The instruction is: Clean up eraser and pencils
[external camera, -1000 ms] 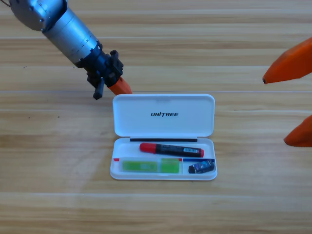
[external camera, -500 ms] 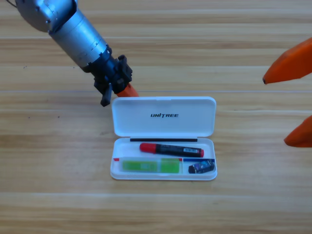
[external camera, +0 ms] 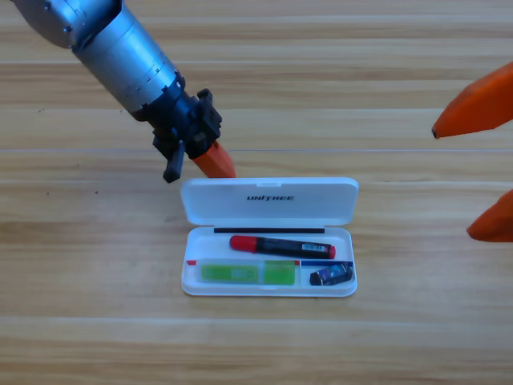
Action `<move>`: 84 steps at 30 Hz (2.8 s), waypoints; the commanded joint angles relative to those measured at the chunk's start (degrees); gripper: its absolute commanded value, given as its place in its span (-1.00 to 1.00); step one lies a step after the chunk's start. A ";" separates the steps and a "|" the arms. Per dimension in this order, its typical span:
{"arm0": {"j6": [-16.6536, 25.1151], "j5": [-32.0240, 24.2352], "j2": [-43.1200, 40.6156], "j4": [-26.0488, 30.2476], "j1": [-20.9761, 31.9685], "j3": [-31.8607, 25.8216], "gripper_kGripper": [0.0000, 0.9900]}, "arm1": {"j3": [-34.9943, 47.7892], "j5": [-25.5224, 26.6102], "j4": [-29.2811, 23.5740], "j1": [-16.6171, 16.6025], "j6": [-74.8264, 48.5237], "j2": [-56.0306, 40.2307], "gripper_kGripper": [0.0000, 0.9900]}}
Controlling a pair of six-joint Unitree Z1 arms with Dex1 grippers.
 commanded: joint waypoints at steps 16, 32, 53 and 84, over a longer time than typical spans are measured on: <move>-0.66 1.27 2.85 -4.23 -4.22 4.90 -1.00 | 1.98 0.67 -2.03 0.82 -0.29 0.54 0.72; -1.89 1.80 4.34 -7.66 -6.77 7.19 -1.00 | 1.89 0.67 -2.03 1.00 -0.20 0.63 0.72; -3.03 2.50 6.10 -12.32 -8.97 10.88 -1.00 | 1.81 0.76 -2.03 2.23 -0.02 1.86 0.72; -3.74 4.52 -7.17 -6.43 -9.05 9.12 0.43 | 1.72 0.76 -2.03 2.93 0.07 2.29 0.71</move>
